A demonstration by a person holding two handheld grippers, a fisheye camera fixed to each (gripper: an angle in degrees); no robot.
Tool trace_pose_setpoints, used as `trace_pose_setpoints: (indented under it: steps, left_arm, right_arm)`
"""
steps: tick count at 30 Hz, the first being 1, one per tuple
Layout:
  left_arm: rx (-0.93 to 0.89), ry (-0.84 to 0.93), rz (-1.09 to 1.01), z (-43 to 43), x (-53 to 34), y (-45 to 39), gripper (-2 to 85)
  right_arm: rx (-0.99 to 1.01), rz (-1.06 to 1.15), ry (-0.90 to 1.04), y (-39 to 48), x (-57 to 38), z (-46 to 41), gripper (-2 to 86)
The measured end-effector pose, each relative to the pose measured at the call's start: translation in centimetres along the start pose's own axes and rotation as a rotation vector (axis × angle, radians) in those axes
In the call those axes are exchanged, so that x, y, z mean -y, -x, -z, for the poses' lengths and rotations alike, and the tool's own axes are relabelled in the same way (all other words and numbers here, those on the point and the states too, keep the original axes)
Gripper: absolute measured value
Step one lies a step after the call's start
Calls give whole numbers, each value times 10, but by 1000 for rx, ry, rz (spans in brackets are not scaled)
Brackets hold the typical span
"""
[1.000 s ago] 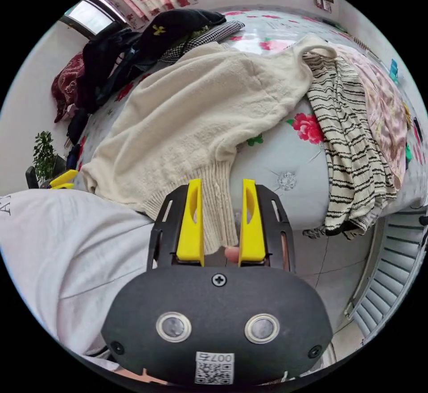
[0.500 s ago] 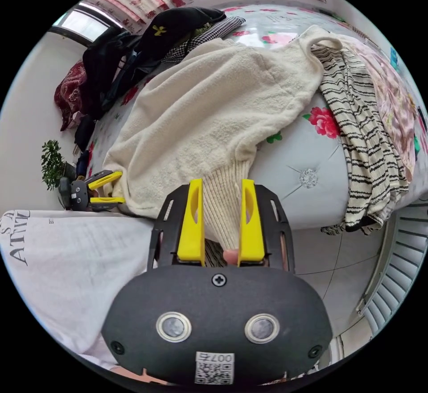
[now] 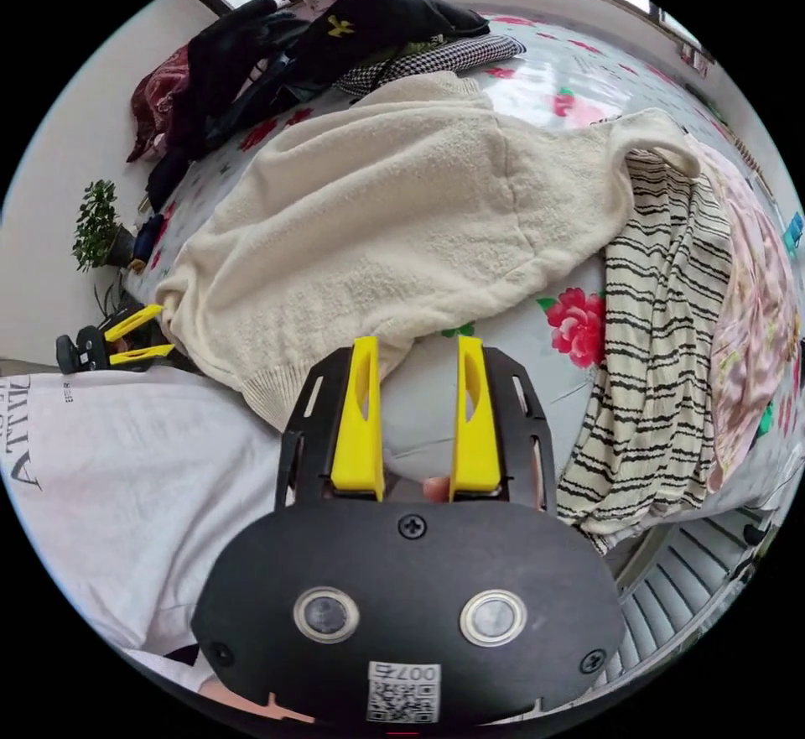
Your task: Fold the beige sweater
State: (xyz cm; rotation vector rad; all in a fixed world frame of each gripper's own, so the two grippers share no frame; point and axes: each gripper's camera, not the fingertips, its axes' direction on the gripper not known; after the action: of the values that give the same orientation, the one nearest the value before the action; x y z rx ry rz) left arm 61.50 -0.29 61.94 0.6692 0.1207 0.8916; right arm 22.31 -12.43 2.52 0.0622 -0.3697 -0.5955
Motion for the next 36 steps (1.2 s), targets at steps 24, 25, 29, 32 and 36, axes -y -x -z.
trace_pose_setpoints:
  steps: [24,25,29,32,36]
  left_arm:
    - [-134,-452,983,279,-60,80,-3]
    - [-126,-492,993,299,-66,79,-3]
    - [-57,-781,948,441,-97,50,-5]
    - [37,-945,799,547,-94,22,-6]
    - [302,-1175,473,693,-75,-32,-6]
  right_arm:
    - [-310,478,-414,95,-97,213,7]
    - [-282,439,-476,90,-109,241,6]
    - [-117,375,-890,80,-231,409,5]
    - [-186,399,-1124,93,-312,497,5]
    - [-260,380,-1461,99,-403,587,6]
